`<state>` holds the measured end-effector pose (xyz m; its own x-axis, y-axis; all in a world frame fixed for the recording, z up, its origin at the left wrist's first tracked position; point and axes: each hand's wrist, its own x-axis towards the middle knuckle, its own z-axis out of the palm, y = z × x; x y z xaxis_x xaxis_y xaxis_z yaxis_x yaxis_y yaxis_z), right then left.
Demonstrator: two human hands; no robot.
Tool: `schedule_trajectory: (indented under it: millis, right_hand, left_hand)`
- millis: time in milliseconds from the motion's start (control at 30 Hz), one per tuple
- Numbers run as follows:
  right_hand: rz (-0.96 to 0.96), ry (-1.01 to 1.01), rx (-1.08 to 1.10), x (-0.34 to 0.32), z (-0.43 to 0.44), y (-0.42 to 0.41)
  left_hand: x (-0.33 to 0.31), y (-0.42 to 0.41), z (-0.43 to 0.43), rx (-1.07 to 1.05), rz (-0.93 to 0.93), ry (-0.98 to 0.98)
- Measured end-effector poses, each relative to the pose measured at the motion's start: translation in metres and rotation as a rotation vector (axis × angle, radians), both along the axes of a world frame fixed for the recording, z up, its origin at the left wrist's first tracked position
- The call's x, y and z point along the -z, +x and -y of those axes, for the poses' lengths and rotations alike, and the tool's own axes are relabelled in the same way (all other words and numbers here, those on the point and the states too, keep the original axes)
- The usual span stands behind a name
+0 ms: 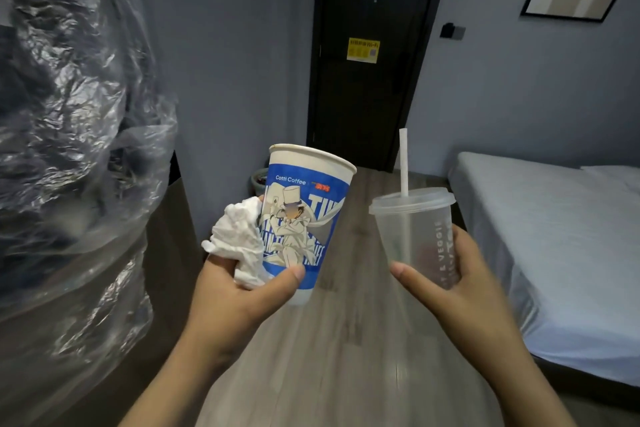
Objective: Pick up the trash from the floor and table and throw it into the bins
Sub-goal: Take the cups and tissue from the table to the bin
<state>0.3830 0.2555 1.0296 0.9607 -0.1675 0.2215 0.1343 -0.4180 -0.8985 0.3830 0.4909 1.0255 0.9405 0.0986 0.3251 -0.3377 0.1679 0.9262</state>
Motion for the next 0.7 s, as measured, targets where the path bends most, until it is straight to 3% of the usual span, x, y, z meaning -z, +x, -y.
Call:
schedule_trajectory:
  millis: [433,700]
  right_hand:
    - [0.051,-0.01,-0.069,-0.007,0.08,0.244]
    - [0.02,-0.013,-0.136,0.006,0.079,0.371]
  left_hand:
    - [-0.008,0.226,0.078,-0.066,0.036,0.085]
    - [0.004,0.343,0.077,-0.106,-0.002,0.059]
